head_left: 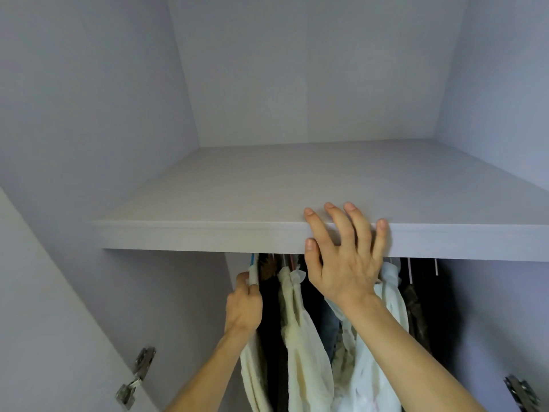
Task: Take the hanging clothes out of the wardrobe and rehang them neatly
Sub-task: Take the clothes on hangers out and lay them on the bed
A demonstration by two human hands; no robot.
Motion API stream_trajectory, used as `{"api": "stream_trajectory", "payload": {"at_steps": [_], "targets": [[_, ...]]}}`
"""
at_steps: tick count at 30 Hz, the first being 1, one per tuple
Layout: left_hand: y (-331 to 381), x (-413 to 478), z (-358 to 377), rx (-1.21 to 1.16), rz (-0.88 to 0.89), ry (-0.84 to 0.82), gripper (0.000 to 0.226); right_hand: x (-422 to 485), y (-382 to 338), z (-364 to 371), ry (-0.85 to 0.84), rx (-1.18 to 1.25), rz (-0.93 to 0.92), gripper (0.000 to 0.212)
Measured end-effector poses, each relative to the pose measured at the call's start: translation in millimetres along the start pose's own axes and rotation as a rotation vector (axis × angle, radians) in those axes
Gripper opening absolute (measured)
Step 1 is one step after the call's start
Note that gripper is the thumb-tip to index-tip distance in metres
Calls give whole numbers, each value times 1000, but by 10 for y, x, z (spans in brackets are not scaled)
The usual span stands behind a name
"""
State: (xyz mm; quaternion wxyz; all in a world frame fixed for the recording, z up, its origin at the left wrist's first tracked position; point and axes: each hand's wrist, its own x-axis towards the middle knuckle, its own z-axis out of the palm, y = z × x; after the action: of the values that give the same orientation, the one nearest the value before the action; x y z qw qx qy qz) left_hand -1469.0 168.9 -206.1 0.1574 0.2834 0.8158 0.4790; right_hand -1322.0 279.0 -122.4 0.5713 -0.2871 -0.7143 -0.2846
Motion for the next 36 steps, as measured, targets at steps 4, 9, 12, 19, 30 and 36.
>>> {"api": "stream_trajectory", "payload": {"at_steps": [4, 9, 12, 19, 30, 36], "targets": [[56, -20, -86, -3, 17, 29, 41, 8, -10, 0, 11, -2, 4, 44], [-40, -41, -217, -31, 69, 142, 42, 2, -15, -22, -6, 11, 13, 44], [-37, -147, -244, -67, 121, 162, 40, 10, -14, -46, -27, 33, 20, 44], [-118, -292, -345, -29, 188, 165, 36, 40, -35, -197, -108, 124, 56, 46], [-1385, -1533, -884, 159, -25, 225, 24, -993, -983, -484, -703, 877, 113, 55], [-1899, -2967, -1268, 347, -180, 291, 37, -1410, -1783, -817, -1239, 1075, -190, 72]]}}
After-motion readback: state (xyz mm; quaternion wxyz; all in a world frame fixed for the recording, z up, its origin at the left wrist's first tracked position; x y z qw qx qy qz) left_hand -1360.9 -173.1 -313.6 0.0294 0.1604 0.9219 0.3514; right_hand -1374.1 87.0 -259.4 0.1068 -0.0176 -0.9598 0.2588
